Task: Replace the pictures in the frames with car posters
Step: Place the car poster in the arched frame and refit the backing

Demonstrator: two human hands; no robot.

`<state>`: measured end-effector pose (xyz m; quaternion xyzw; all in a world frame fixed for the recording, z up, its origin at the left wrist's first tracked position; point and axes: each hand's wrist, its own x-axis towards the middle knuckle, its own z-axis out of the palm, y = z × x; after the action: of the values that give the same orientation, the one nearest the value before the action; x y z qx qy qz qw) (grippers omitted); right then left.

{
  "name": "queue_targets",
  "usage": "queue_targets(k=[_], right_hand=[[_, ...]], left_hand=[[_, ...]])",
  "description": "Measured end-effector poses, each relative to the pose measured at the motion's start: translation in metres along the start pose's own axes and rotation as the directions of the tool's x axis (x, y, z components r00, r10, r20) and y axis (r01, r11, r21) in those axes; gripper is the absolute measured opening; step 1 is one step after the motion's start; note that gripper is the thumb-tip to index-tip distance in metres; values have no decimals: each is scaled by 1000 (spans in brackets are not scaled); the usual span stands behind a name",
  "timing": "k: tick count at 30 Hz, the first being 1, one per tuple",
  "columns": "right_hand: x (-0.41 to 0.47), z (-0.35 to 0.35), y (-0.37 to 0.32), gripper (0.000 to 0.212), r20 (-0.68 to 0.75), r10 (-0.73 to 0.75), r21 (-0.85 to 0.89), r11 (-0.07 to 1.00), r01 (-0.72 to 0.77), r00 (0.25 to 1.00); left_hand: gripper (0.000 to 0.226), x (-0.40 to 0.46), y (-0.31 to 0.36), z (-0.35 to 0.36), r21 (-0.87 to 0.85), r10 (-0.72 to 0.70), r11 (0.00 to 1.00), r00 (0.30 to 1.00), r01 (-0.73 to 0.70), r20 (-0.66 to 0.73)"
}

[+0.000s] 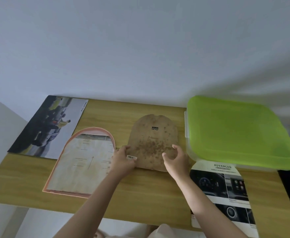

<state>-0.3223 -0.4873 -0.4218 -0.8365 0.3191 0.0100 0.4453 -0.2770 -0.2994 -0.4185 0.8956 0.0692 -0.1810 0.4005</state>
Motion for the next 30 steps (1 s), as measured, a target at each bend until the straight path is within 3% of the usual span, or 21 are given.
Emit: queue_targets(k=[3,10,21,30], right_hand=[[3,-11,2,47,-89,-47,32,998,50,995],[-38,-6,-5,48,-89,-107,163,979,121,990],[-117,79,-55,57,27,-216,123,970,212,976],[-153,149,-85,58,67,-164,88,983,158,984]], left_hand=[[44,2,5,-7,-100,39,994,999,-39,-4],[45,-24,3,-43,-213,133,967,990,-138,-37],[46,-60,-97,-153,-206,150,964,984,-167,-95],[44,-49,-161,-214,-168,133,976,990,-139,-48]])
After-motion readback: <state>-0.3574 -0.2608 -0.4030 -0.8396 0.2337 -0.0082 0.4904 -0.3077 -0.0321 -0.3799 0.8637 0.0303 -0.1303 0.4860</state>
